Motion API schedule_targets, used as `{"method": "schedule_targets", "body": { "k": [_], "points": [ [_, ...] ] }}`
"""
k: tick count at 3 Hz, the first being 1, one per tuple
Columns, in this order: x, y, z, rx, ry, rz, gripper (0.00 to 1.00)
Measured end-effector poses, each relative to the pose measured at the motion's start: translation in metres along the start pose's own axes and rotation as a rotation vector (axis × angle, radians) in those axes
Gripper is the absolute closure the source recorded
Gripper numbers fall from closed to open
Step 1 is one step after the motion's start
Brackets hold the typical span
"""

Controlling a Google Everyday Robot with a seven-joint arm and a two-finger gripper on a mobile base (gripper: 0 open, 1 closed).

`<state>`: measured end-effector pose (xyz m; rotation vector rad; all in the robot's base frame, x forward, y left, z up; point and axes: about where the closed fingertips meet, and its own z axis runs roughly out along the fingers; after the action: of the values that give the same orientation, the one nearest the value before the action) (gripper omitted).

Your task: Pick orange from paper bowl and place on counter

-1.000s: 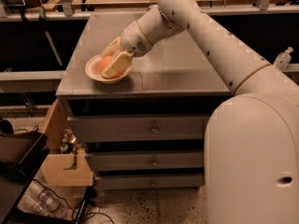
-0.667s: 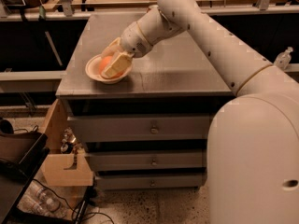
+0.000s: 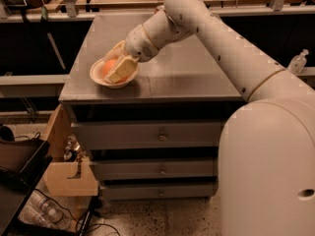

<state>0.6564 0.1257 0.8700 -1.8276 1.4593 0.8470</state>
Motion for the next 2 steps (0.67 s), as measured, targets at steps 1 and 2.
{"method": "schedule_targets", "body": {
  "k": [1,2],
  "points": [
    [-0.026,-0.016,-0.031,0.020,0.006,-0.030,1.00],
    [-0.048,-0.032,-0.063,0.052,0.028,-0.042,1.00]
  ]
}}
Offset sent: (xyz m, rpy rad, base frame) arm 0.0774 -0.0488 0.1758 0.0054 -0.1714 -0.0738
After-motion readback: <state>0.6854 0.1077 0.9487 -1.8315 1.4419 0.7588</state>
